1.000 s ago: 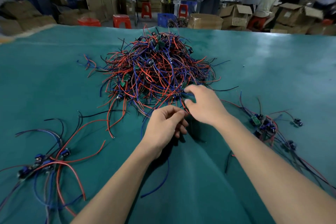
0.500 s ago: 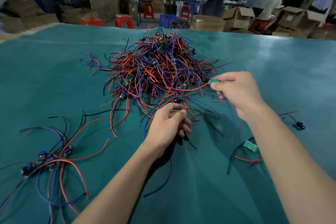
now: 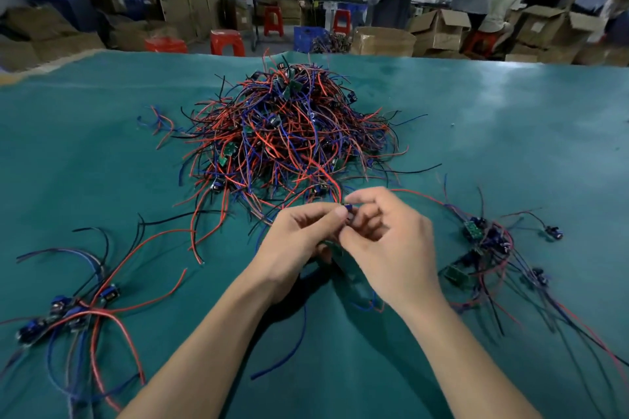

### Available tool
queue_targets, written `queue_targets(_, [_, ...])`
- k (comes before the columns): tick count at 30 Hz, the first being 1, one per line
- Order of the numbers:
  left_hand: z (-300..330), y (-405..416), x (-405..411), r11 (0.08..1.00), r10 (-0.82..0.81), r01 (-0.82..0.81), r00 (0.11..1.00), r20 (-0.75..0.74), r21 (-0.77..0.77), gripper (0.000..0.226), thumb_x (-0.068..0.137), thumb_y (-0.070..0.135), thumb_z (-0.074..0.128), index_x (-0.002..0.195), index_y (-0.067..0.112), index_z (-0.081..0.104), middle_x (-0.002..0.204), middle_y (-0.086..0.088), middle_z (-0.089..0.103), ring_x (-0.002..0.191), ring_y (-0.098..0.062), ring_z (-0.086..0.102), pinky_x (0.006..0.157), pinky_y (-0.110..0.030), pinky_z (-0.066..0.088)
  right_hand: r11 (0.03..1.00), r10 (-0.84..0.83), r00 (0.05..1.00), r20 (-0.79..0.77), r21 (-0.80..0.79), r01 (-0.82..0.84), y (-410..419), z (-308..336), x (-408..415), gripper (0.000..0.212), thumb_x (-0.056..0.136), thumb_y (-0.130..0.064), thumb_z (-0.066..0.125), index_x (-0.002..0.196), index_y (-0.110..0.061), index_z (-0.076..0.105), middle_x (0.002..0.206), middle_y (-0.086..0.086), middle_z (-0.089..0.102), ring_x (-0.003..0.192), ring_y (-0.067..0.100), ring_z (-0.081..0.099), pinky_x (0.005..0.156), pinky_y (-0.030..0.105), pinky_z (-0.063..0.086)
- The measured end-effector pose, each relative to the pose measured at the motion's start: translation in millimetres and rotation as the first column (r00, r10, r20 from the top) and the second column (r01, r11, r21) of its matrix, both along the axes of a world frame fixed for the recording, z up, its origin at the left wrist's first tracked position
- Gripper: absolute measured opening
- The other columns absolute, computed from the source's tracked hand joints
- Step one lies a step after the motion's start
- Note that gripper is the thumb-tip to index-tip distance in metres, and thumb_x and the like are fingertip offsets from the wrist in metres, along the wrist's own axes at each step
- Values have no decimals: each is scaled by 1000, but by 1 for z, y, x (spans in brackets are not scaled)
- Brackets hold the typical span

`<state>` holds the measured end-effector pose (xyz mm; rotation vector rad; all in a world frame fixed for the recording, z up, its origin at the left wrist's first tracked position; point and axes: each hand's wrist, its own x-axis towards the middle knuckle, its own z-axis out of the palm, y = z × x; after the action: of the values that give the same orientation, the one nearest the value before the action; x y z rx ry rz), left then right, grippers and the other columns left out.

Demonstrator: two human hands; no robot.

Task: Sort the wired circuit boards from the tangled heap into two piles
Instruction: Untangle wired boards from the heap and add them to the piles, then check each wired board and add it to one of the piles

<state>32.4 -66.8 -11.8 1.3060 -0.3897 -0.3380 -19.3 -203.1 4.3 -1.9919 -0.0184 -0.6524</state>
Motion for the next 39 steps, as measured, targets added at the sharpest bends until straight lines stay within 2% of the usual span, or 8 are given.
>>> queue_targets(4, [1, 0, 3, 999, -15, 11, 997, -78, -48, 16, 95, 19, 59, 92, 15, 74, 83, -4, 70, 65, -10, 62, 56, -21, 42, 970, 112, 992, -67, 223, -94, -5, 1, 5, 16, 74, -24, 78, 89, -30, 80, 70, -10, 72, 63, 4, 61, 65, 17, 49])
queue_targets(8, [1, -1, 2, 992, -93, 82, 990, -107, -100, 21, 92, 17, 54, 90, 15, 74, 78, -7, 67, 62, -15, 60, 59, -22, 43, 957, -62, 990, -129, 274, 96, -11, -5, 9, 13, 85, -32, 79, 78, -21, 77, 66, -11, 71, 60, 2, 58, 64, 23, 42])
queue_targets(12, [4, -1, -1, 950, -258, 229, 958, -124, -211, 22, 91, 16, 52, 101, 8, 70, 77, -10, 61, 57, -15, 50, 58, -24, 41, 873, 188, 962, -195, 483, -73, -11, -2, 8, 12, 94, -20, 72, 86, -15, 80, 61, 2, 63, 56, 12, 54, 47, 19, 35])
queue_targets(15, [5, 0, -3, 932, -331, 308, 938, -102, -192, 23, 98, 22, 50, 99, 5, 65, 79, -9, 57, 54, -13, 39, 54, -21, 35, 821, 247, 950, -191, 562, -100, -12, 2, 8, 9, 91, -18, 74, 87, -17, 83, 65, 8, 64, 61, 16, 53, 49, 23, 31])
queue_targets(21, [0, -4, -5, 945, -325, 321, 942, -79, -57, 35, 97, 33, 52, 95, 0, 63, 61, -2, 37, 49, -10, 19, 51, -29, 13, 877, 141, 984, -112, 475, -72, -18, 2, 10, 16, 89, -14, 77, 73, -14, 80, 60, 6, 63, 55, 11, 51, 52, 16, 38])
queue_targets(26, [2, -5, -5, 928, -372, 369, 921, -114, -53, 31, 95, 31, 53, 85, 6, 67, 55, 3, 30, 47, -9, 14, 54, -35, 5, 915, -106, 994, 1, 391, 97, -31, 1, 15, 17, 83, -22, 81, 67, -20, 76, 52, -14, 54, 49, 3, 39, 50, 16, 32])
queue_targets(30, [4, -4, -6, 913, -407, 408, 906, -112, -18, 30, 94, 30, 51, 78, 10, 66, 51, 7, 30, 46, -8, 14, 52, -33, 5, 882, -275, 960, 56, 413, 229, -52, 6, 14, 16, 80, -33, 80, 65, -33, 75, 51, -15, 52, 51, 5, 40, 51, 21, 33])
queue_targets(39, [2, -5, -6, 900, -432, 435, 899, -64, 31, 29, 95, 31, 52, 81, 11, 67, 55, 5, 24, 48, -10, 13, 49, -30, 7, 677, -573, 817, 63, 598, 429, -79, 10, 10, 12, 84, -29, 79, 75, -24, 75, 66, -4, 64, 62, 16, 53, 63, 31, 46])
